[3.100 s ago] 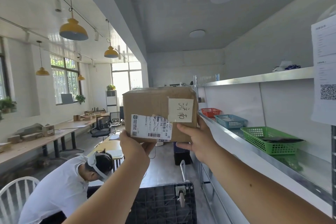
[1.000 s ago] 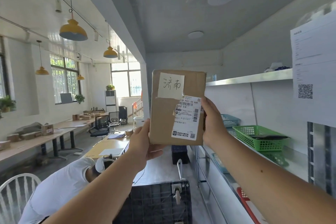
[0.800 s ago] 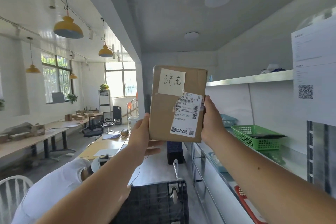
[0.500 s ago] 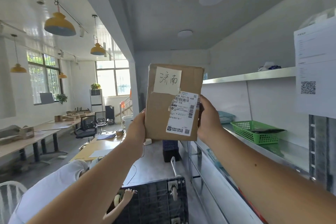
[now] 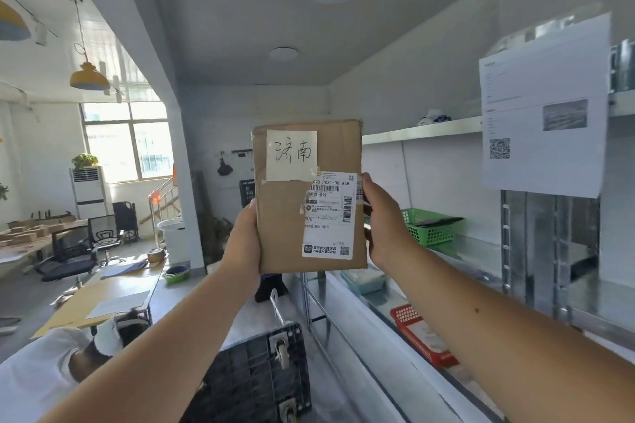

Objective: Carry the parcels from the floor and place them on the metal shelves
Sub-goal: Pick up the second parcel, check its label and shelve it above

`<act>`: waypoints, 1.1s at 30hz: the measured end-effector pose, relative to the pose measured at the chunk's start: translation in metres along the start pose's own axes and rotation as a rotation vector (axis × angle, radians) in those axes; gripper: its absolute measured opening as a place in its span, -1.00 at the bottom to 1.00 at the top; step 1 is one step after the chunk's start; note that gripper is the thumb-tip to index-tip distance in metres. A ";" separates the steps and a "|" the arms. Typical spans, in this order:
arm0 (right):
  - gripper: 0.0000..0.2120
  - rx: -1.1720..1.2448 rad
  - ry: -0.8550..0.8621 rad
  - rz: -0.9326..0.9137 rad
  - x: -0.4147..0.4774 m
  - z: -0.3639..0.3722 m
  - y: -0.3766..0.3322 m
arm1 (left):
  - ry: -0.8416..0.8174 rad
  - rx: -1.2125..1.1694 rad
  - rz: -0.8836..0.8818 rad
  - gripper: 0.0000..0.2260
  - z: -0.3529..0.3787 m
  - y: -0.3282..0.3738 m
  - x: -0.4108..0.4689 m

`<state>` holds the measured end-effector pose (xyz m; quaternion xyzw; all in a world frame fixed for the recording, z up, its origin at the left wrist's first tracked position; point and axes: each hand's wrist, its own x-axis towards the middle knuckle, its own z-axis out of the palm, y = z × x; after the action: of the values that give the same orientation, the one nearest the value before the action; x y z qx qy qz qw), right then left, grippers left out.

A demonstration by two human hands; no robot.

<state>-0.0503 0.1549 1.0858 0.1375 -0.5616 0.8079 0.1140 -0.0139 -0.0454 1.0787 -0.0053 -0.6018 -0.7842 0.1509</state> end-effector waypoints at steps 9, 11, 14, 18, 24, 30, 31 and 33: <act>-0.36 -0.007 0.180 -0.053 -0.033 -0.066 -0.015 | -0.100 -0.100 -0.124 -0.63 0.068 -0.029 -0.010; -0.32 -0.012 0.228 -0.048 -0.041 -0.083 -0.023 | -0.142 -0.106 -0.116 -0.62 0.085 -0.031 -0.016; -0.40 -0.005 0.278 -0.048 -0.054 -0.114 -0.039 | -0.198 -0.113 -0.119 -0.61 0.115 -0.033 -0.033; -0.38 0.020 0.322 -0.060 -0.072 -0.152 -0.059 | -0.278 -0.096 -0.192 -0.57 0.153 -0.030 -0.068; -0.38 0.042 0.359 -0.060 -0.111 -0.213 -0.090 | -0.444 -0.115 -0.227 -0.51 0.203 -0.034 -0.112; -0.30 0.085 0.470 -0.055 -0.155 -0.271 -0.110 | -0.560 -0.161 -0.245 -0.49 0.254 -0.054 -0.150; -0.26 0.085 0.490 -0.060 -0.162 -0.280 -0.113 | -0.581 -0.171 -0.257 -0.49 0.261 -0.059 -0.154; -0.19 0.078 0.545 -0.068 -0.177 -0.295 -0.119 | -0.623 -0.194 -0.282 -0.49 0.278 -0.067 -0.161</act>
<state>0.1282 0.4674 1.0303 -0.0620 -0.4736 0.8319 0.2825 0.0748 0.2700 1.0613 -0.1753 -0.5367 -0.8115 -0.1509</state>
